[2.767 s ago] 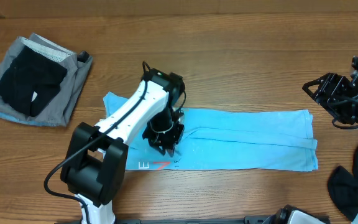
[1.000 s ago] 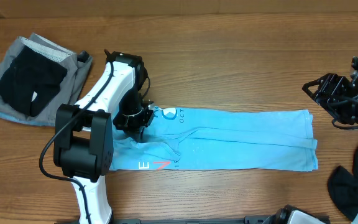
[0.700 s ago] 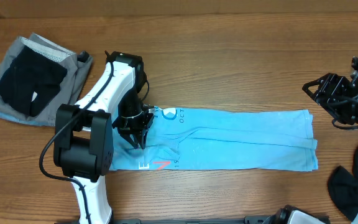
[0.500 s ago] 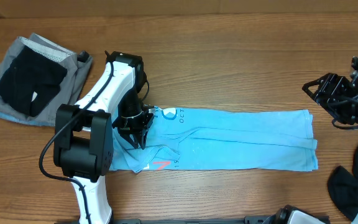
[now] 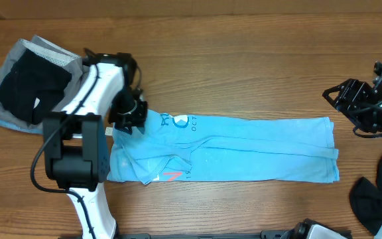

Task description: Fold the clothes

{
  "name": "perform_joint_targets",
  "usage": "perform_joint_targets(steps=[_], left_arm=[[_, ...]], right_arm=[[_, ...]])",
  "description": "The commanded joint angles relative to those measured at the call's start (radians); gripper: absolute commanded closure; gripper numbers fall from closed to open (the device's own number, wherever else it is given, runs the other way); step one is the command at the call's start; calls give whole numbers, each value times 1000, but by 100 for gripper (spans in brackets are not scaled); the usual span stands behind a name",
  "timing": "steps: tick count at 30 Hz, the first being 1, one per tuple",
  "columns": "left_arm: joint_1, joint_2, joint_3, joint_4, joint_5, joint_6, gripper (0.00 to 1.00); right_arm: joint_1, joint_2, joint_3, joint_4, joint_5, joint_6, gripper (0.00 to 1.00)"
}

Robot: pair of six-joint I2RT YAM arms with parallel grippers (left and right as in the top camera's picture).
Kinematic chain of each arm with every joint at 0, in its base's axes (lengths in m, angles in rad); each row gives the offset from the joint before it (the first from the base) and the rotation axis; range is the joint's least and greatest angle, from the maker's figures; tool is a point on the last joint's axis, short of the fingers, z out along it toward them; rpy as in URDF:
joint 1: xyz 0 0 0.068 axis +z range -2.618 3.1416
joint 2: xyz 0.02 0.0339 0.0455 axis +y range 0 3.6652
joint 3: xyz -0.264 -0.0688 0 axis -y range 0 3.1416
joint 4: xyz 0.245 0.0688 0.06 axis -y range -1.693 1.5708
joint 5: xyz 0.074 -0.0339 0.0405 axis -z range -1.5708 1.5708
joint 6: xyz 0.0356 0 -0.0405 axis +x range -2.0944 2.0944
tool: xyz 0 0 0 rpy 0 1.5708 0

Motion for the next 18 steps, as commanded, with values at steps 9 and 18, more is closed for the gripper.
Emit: perform_joint_targets(steps=[9,18], left_arm=[[33,6,-136,267,-7,52,91],[120,7,-219,502,-16,44,82]], right_arm=[[8,82,-21,10,5,0,35],[38,166,-53,64,5,0,35]])
